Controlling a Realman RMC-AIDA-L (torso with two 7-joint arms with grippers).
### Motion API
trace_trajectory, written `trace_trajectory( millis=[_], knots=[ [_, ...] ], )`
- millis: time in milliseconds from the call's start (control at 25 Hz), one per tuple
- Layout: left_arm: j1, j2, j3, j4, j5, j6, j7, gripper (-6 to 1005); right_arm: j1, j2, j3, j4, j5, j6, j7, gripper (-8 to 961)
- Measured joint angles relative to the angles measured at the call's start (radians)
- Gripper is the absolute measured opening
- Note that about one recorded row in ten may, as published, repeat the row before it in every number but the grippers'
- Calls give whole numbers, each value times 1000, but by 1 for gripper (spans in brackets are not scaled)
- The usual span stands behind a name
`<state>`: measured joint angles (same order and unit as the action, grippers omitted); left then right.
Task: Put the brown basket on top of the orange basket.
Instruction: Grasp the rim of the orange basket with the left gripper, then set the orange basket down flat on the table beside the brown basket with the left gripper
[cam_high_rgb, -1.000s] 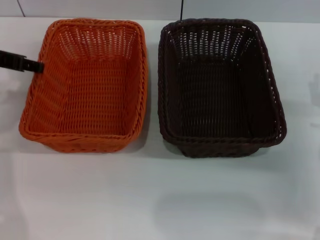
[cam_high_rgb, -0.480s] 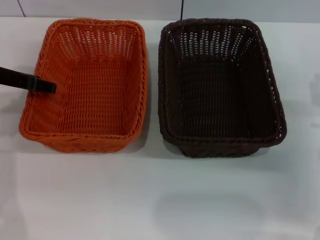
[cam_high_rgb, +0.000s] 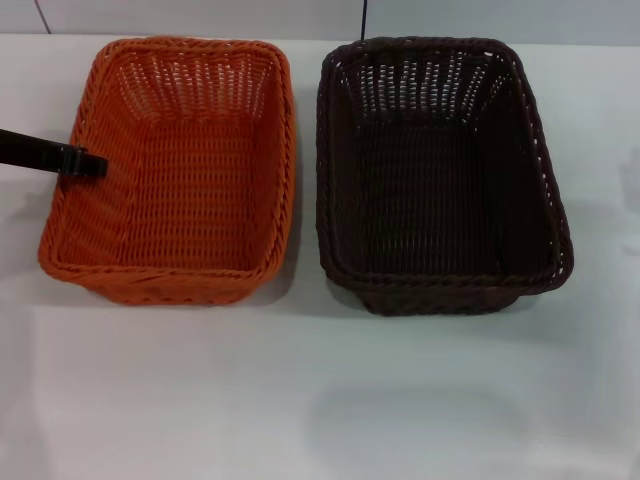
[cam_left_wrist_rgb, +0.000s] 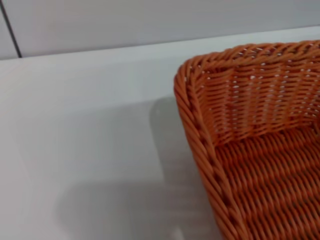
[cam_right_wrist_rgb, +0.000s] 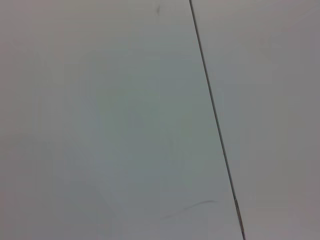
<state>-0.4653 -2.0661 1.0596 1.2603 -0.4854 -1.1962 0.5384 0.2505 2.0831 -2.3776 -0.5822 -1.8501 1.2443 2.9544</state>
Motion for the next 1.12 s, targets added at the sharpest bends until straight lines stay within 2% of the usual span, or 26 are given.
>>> trace_trajectory(
  millis=[480, 640, 680, 800, 840, 920, 1120],
  knots=[
    [0, 5, 5, 5, -1, 19, 65, 364, -1, 0, 3, -1, -2, 1, 0, 801],
    [-17, 7, -11, 16, -18, 2, 185, 208, -1, 0, 7, -2, -3, 2, 0, 801],
    [-44, 18, -55, 29, -62, -26, 320, 206, 0, -1, 7, -2, -3, 3, 0, 801],
    [-93, 36, -131, 27, -119, -82, 442, 201, 4, -1, 8, -2, -3, 5, 0, 801],
    [-93, 36, -131, 27, -119, -82, 442, 200, 5, -1, 8, -2, -3, 7, 0, 801],
    [-166, 55, -251, 13, -170, -167, 588, 196, 5, -2, 8, -2, -3, 12, 0, 801],
    [-225, 59, -313, 7, -181, -228, 722, 192, 2, -2, 8, -2, -3, 25, 0, 801]
  ],
)
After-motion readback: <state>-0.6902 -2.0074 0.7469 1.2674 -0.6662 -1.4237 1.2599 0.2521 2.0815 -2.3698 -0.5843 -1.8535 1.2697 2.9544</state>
